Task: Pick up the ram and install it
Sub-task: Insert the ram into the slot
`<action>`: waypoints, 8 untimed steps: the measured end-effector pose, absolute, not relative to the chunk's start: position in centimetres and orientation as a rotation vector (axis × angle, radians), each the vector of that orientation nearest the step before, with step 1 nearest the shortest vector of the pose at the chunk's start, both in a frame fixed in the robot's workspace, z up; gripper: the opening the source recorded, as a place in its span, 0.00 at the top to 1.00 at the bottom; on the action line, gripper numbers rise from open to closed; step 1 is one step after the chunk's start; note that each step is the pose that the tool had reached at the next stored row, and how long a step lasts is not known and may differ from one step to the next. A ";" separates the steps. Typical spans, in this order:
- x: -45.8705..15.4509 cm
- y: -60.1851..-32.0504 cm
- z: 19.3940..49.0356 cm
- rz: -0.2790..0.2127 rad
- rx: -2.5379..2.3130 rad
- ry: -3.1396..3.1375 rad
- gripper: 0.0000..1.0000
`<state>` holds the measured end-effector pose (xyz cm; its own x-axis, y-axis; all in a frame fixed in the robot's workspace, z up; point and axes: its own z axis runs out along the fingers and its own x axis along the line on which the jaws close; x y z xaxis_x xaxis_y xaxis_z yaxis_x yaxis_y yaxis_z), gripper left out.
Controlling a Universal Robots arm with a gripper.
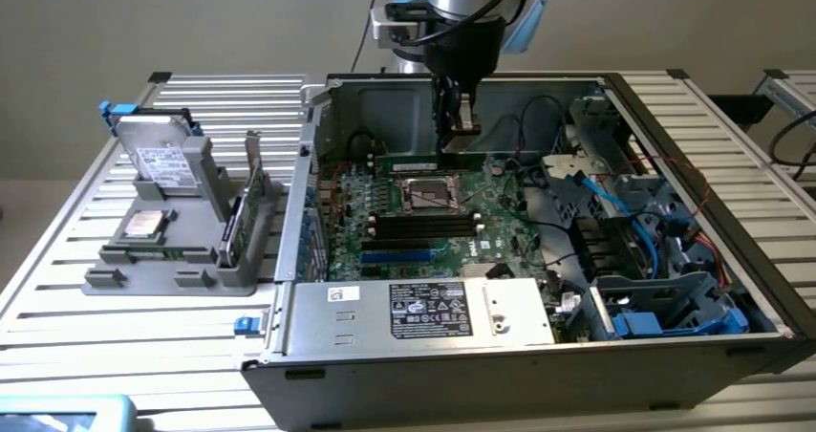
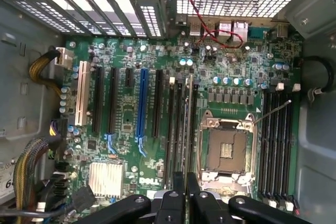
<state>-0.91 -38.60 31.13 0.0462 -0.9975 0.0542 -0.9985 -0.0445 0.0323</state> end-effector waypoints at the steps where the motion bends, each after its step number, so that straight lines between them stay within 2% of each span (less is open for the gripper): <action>1: -0.9 -38.6 31.0 0.028 2.222 -2.131 0.87; 8: -0.8 -38.4 30.6 0.036 2.195 -2.155 0.87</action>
